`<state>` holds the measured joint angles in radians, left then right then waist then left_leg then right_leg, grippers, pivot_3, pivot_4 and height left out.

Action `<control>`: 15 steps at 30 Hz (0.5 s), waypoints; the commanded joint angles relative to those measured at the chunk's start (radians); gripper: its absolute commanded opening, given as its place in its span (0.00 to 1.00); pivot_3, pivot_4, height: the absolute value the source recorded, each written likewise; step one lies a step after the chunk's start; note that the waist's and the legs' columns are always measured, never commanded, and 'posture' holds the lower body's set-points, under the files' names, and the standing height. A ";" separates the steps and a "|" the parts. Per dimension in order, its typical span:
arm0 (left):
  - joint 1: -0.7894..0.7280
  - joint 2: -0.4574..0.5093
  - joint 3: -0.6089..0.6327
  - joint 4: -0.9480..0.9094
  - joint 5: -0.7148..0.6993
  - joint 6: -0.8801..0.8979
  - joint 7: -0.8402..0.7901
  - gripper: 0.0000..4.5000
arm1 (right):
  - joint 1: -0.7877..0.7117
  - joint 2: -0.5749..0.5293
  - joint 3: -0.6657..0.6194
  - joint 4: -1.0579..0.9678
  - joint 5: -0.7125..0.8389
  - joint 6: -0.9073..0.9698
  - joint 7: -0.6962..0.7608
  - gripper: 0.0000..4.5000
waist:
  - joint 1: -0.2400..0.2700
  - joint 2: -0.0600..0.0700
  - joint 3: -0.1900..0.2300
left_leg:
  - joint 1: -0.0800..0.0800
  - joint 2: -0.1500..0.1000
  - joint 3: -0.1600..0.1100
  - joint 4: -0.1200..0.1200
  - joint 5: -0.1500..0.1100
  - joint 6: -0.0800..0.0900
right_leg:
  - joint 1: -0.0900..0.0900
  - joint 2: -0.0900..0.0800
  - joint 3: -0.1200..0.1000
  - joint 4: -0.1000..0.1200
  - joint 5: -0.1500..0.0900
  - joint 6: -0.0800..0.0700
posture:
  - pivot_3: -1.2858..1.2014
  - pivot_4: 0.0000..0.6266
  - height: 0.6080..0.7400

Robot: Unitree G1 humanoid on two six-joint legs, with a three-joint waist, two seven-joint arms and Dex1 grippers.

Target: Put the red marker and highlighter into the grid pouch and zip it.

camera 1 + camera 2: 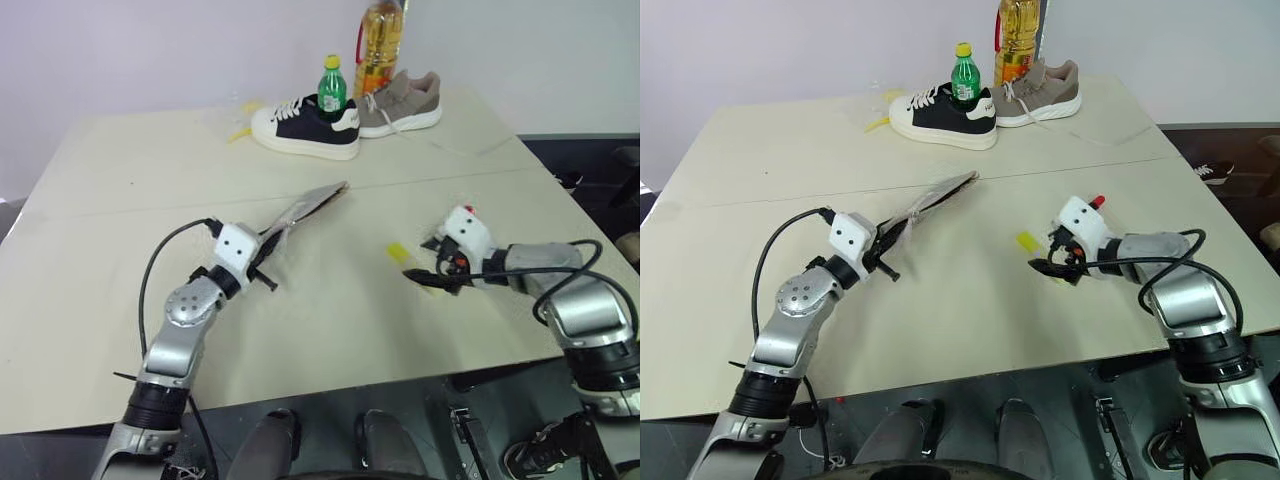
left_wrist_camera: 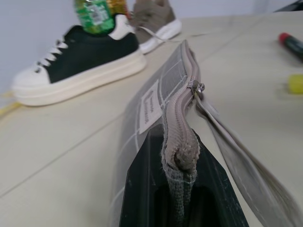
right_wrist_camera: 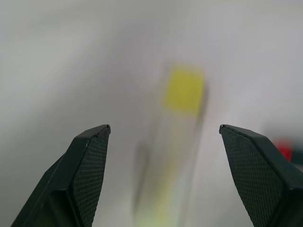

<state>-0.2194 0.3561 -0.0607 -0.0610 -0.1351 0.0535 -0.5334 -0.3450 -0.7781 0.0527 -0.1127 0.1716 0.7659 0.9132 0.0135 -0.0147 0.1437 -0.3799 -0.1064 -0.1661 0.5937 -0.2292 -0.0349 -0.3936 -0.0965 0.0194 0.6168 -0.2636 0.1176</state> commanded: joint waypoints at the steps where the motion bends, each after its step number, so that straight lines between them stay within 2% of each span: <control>1: -0.003 0.015 0.006 -0.029 -0.020 -0.009 -0.037 0.00 | 0.025 0.006 -0.002 0.000 0.004 0.001 -0.026 0.85 | -0.002 0.000 0.000 | 0.000 0.000 0.000 0.000 0.000 0.000 | 0.000 0.000 0.000 0.000 0.000 0.000 | 0.52 0.24 1.00; 2: -0.003 0.014 0.006 -0.031 -0.019 -0.009 -0.037 0.00 | 0.024 0.016 -0.004 0.006 0.005 -0.001 -0.038 0.85 | -0.002 0.000 0.000 | 0.000 0.000 0.001 0.001 0.000 0.000 | 0.000 0.000 0.000 0.000 0.000 0.000 | 0.52 0.24 1.00; 3: -0.003 0.012 0.007 -0.032 -0.019 -0.011 -0.036 0.00 | 0.019 0.026 -0.008 0.015 0.008 0.003 -0.049 0.74 | -0.002 0.000 0.000 | 0.000 0.000 0.001 0.001 0.000 0.000 | 0.000 0.000 0.001 0.000 0.000 0.000 | 0.52 0.24 1.00; 4: -0.003 0.008 0.009 -0.034 -0.022 -0.011 -0.036 0.00 | 0.013 0.032 -0.010 0.022 0.012 0.007 -0.055 0.66 | -0.001 0.000 0.000 | 0.000 0.000 0.001 0.001 0.000 0.000 | 0.001 0.000 0.001 0.000 0.000 0.000 | 0.52 0.24 1.00; 8: 0.000 0.001 0.008 -0.040 -0.027 -0.014 -0.040 0.00 | 0.001 0.031 0.000 0.033 0.013 -0.008 -0.059 0.21 | 0.000 0.000 0.000 | 0.000 0.000 0.001 0.002 0.000 0.000 | 0.001 0.000 0.001 0.000 0.000 0.000 | 0.52 0.24 1.00; 15: 0.002 -0.004 0.013 -0.060 -0.057 -0.016 -0.063 0.00 | -0.065 0.015 -0.007 -0.006 -0.015 -0.192 -0.056 0.19 | -0.002 0.001 0.001 | 0.000 0.000 0.001 0.002 0.000 0.000 | 0.000 0.000 0.001 -0.001 0.000 0.000 | 0.52 0.24 1.00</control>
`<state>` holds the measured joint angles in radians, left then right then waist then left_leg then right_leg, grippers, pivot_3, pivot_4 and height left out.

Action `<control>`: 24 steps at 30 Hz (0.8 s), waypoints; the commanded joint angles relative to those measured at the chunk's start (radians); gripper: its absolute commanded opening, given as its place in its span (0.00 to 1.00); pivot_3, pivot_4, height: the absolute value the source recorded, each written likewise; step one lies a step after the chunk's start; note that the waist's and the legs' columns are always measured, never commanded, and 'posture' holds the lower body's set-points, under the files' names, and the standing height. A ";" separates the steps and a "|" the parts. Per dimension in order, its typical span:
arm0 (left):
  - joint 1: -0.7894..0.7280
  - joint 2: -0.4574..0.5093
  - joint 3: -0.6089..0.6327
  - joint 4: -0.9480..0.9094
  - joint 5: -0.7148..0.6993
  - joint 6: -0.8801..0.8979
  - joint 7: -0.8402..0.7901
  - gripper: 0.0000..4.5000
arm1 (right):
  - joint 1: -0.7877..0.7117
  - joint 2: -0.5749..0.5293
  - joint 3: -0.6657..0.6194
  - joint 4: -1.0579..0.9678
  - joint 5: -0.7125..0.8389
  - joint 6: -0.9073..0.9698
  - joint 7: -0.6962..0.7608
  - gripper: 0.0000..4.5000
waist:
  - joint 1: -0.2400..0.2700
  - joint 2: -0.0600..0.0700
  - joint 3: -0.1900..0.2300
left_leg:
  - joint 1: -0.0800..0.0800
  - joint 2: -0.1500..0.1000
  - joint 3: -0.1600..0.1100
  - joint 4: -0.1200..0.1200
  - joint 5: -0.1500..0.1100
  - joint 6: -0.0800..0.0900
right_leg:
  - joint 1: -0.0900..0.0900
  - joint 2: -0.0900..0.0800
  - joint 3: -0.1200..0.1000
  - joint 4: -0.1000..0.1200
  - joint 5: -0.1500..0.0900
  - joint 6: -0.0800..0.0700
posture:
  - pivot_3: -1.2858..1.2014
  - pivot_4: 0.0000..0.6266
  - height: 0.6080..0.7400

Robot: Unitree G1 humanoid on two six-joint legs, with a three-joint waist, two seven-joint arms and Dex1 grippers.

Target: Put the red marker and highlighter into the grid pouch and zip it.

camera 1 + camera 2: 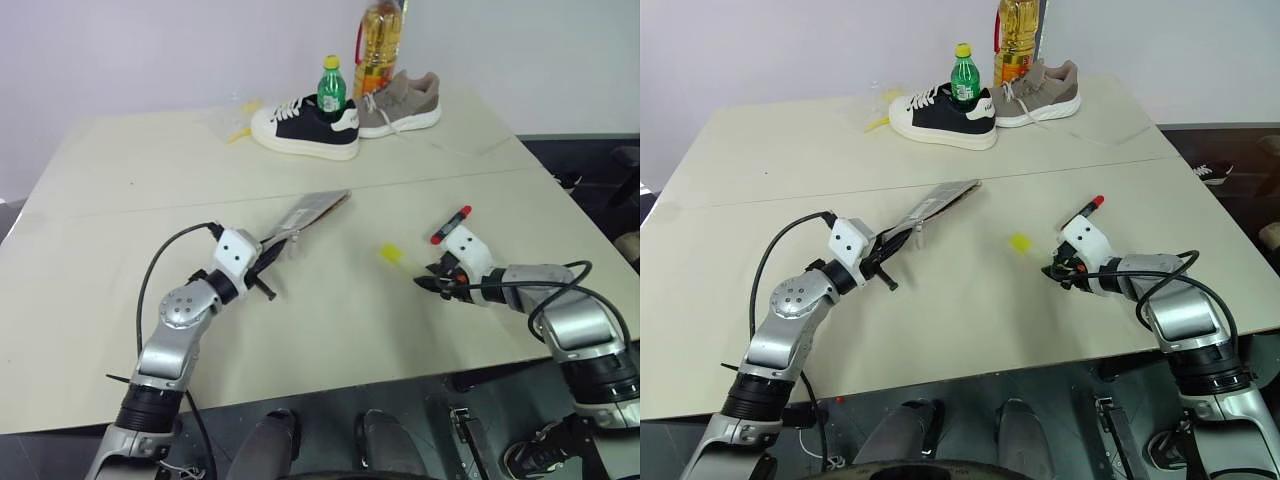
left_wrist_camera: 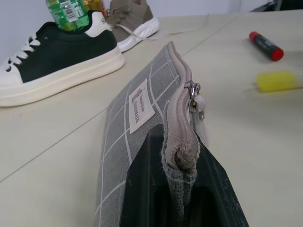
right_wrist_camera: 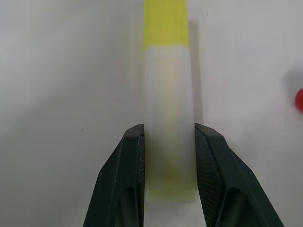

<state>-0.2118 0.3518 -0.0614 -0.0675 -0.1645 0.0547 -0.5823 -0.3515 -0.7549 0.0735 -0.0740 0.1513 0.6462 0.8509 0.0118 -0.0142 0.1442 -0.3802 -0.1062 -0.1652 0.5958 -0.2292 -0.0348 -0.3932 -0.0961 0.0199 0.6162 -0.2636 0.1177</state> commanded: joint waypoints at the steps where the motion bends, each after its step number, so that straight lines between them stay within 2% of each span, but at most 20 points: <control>1: -0.005 0.000 0.014 -0.058 -0.032 -0.016 -0.018 0.00 | -0.069 -0.008 -0.032 -0.051 0.013 -0.077 0.012 0.19 | 0.000 0.000 0.000 | 0.000 0.000 0.000 0.000 0.000 0.000 | 0.000 0.000 0.000 0.000 0.000 0.000 | 0.52 0.24 1.00; 9: -0.004 -0.013 -0.006 -0.083 -0.036 -0.005 -0.027 0.00 | -0.161 0.000 -0.010 -0.053 0.009 -0.085 0.018 0.19 | 0.003 0.000 0.000 | -0.001 0.000 -0.001 0.000 0.000 0.000 | 0.000 0.000 -0.001 -0.001 0.000 0.000 | 0.52 0.24 1.00; 24: 0.023 -0.037 -0.055 -0.143 -0.030 0.025 -0.025 0.00 | -0.208 0.042 0.053 -0.033 -0.017 -0.069 0.007 0.19 | 0.002 0.000 0.000 | -0.001 0.000 -0.001 0.000 0.000 0.000 | -0.001 0.000 -0.001 -0.001 0.000 0.000 | 0.52 0.24 1.00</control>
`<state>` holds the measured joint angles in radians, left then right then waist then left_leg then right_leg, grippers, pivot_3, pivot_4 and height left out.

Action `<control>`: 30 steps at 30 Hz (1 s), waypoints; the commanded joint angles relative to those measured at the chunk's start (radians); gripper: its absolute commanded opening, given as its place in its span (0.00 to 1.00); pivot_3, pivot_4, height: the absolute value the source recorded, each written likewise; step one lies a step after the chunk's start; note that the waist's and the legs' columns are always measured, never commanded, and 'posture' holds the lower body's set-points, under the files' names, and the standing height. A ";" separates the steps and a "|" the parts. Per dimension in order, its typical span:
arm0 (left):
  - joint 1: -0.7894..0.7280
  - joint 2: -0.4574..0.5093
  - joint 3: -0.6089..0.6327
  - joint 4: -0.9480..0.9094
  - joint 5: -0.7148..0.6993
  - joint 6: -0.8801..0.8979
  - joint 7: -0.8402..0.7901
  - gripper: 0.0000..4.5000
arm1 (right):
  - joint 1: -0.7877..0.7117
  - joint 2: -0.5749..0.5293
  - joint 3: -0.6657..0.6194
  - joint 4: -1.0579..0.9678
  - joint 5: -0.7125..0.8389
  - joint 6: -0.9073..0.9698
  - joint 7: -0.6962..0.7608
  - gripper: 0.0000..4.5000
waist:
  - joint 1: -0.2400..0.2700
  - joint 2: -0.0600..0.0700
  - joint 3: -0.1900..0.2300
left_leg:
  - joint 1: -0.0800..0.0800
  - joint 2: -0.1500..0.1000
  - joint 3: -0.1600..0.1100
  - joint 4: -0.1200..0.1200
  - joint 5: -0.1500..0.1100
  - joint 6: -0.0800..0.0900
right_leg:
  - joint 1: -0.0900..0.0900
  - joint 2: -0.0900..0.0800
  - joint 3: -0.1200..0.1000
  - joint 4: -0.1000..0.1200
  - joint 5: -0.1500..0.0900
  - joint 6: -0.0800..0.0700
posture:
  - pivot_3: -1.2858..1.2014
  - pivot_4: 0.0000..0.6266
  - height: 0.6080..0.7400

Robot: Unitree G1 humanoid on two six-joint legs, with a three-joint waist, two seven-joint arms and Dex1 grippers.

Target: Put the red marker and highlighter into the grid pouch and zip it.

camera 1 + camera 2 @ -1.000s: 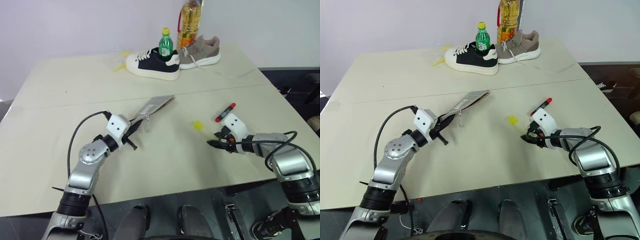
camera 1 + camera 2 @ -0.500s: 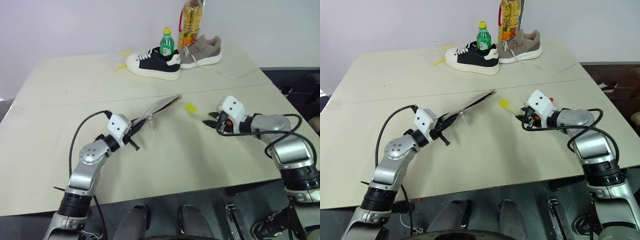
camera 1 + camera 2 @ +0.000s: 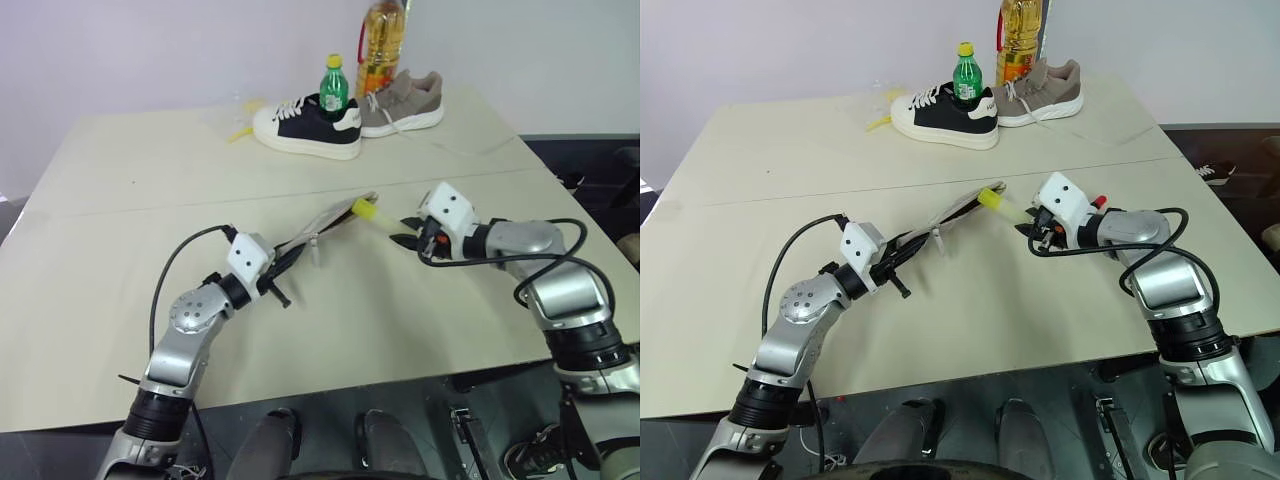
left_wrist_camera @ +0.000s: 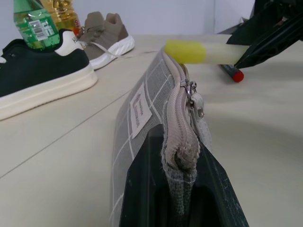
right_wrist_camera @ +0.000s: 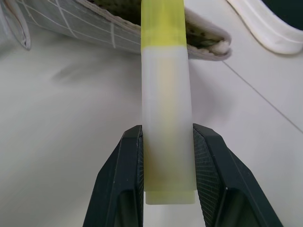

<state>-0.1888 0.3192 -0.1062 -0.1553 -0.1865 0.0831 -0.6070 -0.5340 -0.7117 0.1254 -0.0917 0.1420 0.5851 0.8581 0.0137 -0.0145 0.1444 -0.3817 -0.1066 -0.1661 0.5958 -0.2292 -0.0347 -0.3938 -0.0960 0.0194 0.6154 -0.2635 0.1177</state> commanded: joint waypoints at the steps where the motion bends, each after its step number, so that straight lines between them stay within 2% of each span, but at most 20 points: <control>1: 0.002 -0.004 -0.011 -0.058 -0.008 -0.003 -0.002 0.00 | -0.025 -0.006 0.008 -0.017 -0.015 -0.016 0.003 0.19 | 0.000 0.000 0.000 | 0.000 0.000 0.000 0.000 0.000 0.000 | 0.000 0.000 0.000 0.000 0.000 0.000 | 0.52 0.24 1.00; 4: 0.004 0.006 -0.018 -0.066 -0.003 -0.002 -0.017 0.00 | -0.019 -0.037 0.039 -0.024 -0.056 -0.067 0.021 0.19 | 0.000 0.000 0.000 | 0.000 0.000 0.000 0.000 0.000 0.000 | 0.000 0.000 0.000 0.000 0.000 0.000 | 0.52 0.24 1.00; 8: 0.000 0.036 -0.039 -0.084 0.001 0.001 -0.050 0.00 | 0.000 -0.121 0.115 -0.033 -0.164 -0.224 0.068 0.19 | 0.000 0.000 0.000 | 0.000 0.000 0.000 0.000 0.000 0.000 | 0.000 0.000 0.000 0.000 0.000 0.000 | 0.52 0.24 1.00; 15: -0.023 0.087 -0.080 -0.100 0.001 0.013 -0.121 0.00 | -0.018 -0.183 0.190 -0.027 -0.312 -0.434 0.110 0.19 | -0.001 0.000 0.000 | 0.000 0.000 0.000 0.000 0.000 0.000 | 0.000 0.000 0.000 0.000 0.000 0.000 | 0.52 0.24 1.00; 21: -0.050 0.095 -0.107 -0.102 -0.012 0.040 -0.172 0.00 | -0.036 -0.156 0.215 -0.037 -0.365 -0.576 0.131 0.19 | -0.001 0.000 0.000 | 0.000 0.000 0.000 0.000 0.000 0.000 | 0.000 0.000 0.000 0.000 0.000 0.000 | 0.52 0.24 1.00; 24: -0.054 0.091 -0.110 -0.098 -0.010 0.045 -0.174 0.00 | -0.029 -0.129 0.200 -0.063 -0.320 -0.553 0.168 0.19 | -0.001 0.000 0.000 | 0.000 0.000 0.000 0.000 0.000 0.000 | 0.000 0.000 0.000 0.000 0.000 0.000 | 0.52 0.24 1.00; 25: -0.054 0.090 -0.110 -0.097 -0.008 0.046 -0.174 0.00 | -0.027 -0.124 0.194 -0.065 -0.310 -0.536 0.178 0.42 | -0.001 0.000 0.000 | 0.000 0.000 0.000 0.000 0.000 0.000 | 0.000 0.000 0.000 0.000 0.000 0.000 | 0.52 0.24 1.00; 26: -0.050 0.089 -0.109 -0.095 -0.005 0.045 -0.172 0.00 | -0.026 -0.120 0.178 -0.069 -0.297 -0.517 0.184 0.48 | -0.001 0.000 0.000 | 0.000 0.000 0.000 0.000 0.000 0.000 | 0.000 0.000 0.000 0.000 0.000 0.000 | 0.52 0.24 1.00; 30: -0.033 0.085 -0.101 -0.089 0.007 0.027 -0.154 0.00 | -0.026 -0.099 0.101 -0.097 -0.219 -0.417 0.181 0.90 | 0.000 0.000 0.000 | 0.000 0.000 0.000 0.000 0.000 0.000 | 0.000 0.000 0.000 0.000 0.000 0.000 | 0.52 0.24 1.00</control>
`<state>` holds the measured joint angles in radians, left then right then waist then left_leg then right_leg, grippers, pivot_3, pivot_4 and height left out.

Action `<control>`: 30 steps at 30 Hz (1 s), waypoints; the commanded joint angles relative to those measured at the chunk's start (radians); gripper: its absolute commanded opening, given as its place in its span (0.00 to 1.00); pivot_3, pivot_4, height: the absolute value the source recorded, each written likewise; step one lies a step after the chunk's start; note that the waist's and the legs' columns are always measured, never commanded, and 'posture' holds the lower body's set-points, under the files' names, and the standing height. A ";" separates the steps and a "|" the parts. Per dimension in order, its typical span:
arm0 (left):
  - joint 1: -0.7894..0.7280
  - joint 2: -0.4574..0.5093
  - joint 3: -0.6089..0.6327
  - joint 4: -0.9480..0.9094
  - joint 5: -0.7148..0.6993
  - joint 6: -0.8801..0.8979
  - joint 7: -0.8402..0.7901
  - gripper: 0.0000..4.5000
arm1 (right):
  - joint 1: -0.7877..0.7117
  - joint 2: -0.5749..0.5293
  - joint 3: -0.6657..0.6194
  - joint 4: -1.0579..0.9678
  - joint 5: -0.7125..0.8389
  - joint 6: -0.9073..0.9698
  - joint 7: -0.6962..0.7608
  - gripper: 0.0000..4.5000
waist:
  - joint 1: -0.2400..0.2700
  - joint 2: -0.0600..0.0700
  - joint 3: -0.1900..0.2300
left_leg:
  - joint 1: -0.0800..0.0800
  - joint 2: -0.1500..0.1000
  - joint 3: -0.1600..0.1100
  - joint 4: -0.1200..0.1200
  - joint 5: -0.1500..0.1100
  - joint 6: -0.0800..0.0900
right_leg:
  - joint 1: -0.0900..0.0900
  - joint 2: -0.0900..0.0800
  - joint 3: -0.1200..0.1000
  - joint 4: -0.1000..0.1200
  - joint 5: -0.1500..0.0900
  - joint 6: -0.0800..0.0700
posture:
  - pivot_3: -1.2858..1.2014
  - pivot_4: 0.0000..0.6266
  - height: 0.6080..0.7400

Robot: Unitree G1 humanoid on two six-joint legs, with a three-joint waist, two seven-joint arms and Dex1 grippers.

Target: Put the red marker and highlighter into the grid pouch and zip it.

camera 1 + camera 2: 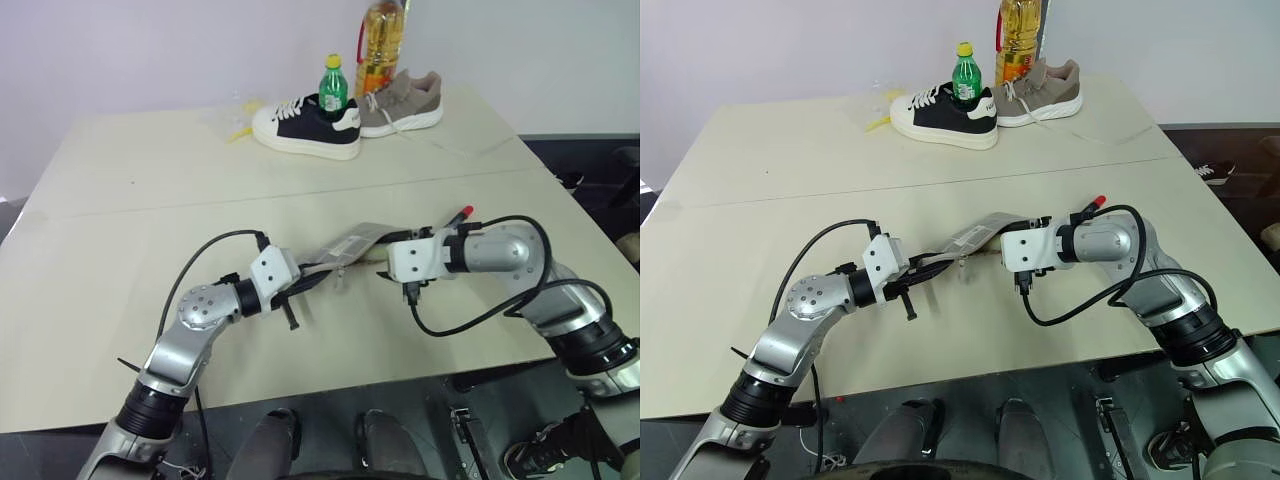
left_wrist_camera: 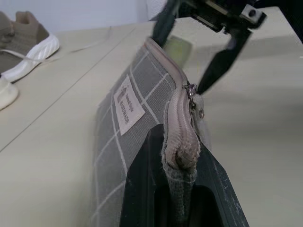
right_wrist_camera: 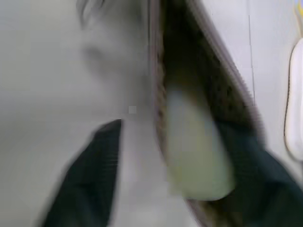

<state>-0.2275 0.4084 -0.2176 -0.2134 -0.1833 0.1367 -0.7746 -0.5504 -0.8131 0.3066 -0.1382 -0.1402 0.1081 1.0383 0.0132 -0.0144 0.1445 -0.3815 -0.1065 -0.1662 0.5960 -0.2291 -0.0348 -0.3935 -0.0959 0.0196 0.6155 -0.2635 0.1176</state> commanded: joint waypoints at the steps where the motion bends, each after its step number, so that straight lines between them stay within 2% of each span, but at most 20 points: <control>1: 0.008 -0.006 0.013 -0.025 0.008 -0.028 0.021 0.00 | -0.006 0.002 -0.104 -0.064 0.098 0.095 0.012 0.98 | 0.001 0.000 0.000 | 0.000 0.000 0.000 0.000 0.000 0.000 | 0.000 0.000 0.000 0.000 0.000 0.000 | 0.52 0.24 1.00; 4: 0.013 -0.017 0.018 0.003 0.029 -0.043 0.060 0.00 | -0.007 0.018 -0.220 -0.082 0.249 0.257 0.024 0.98 | 0.001 0.000 0.000 | 0.000 0.000 0.000 0.000 0.000 0.000 | 0.000 0.000 0.000 0.000 0.000 0.000 | 0.52 0.24 1.00; 6: 0.013 -0.032 0.024 0.023 0.042 -0.053 0.091 0.00 | -0.023 0.035 -0.294 -0.015 0.301 0.348 -0.021 0.98 | 0.001 0.000 0.000 | 0.000 0.000 0.000 0.000 0.000 0.000 | 0.001 -0.001 0.000 0.000 0.000 0.000 | 0.52 0.24 1.00; 9: 0.008 -0.060 0.038 0.051 0.054 -0.061 0.143 0.00 | -0.051 0.060 -0.338 0.148 0.265 0.402 -0.146 0.98 | 0.001 0.000 0.000 | 0.001 0.000 0.000 0.001 0.000 0.000 | 0.002 -0.001 0.000 0.000 0.000 -0.001 | 0.52 0.24 1.00; 14: -0.001 -0.079 0.043 0.091 0.103 -0.077 0.215 0.00 | -0.132 0.137 -0.403 0.376 0.266 0.620 -0.351 0.98 | -0.001 0.000 0.000 | 0.001 0.000 0.001 0.000 0.000 0.000 | 0.001 -0.001 0.001 0.001 0.000 -0.001 | 0.52 0.24 1.00; 20: -0.003 -0.093 0.047 0.100 0.127 -0.090 0.257 0.00 | -0.142 0.251 -0.426 0.464 0.224 0.705 -0.596 0.98 | -0.003 0.001 -0.001 | 0.001 0.000 0.001 0.000 0.000 0.000 | -0.001 0.000 0.002 0.003 0.000 -0.001 | 0.52 0.24 1.00; 26: 0.004 -0.097 0.047 0.098 0.132 -0.094 0.265 0.00 | -0.159 0.326 -0.478 0.539 0.242 0.766 -0.722 0.98 | 0.000 0.001 -0.001 | 0.002 0.000 0.002 0.000 0.000 0.000 | 0.000 0.000 0.002 0.003 0.001 0.000 | 0.52 0.24 1.00; 29: 0.007 -0.097 0.051 0.095 0.132 -0.093 0.268 0.00 | -0.161 0.336 -0.489 0.545 0.256 0.783 -0.738 0.81 | -0.001 0.001 -0.001 | 0.002 -0.001 0.001 0.000 0.000 0.000 | 0.001 0.000 0.002 0.003 0.001 0.000 | 0.52 0.24 1.00; 30: 0.008 -0.097 0.052 0.095 0.132 -0.093 0.268 0.00 | -0.162 0.338 -0.491 0.542 0.261 0.787 -0.740 0.72 | -0.001 0.001 -0.001 | 0.002 -0.001 0.001 0.000 0.000 0.000 | 0.000 0.000 0.002 0.003 0.001 0.000 | 0.52 0.24 1.00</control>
<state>-0.2183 0.3124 -0.1821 -0.0987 -0.0525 0.0583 -0.5166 -0.7000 -0.4731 -0.1642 0.4071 0.1135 0.8813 0.3143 0.0121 -0.0134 0.1435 -0.3794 -0.1074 -0.1649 0.5964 -0.2289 -0.0347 -0.3929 -0.0957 0.0214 0.6186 -0.2628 0.1174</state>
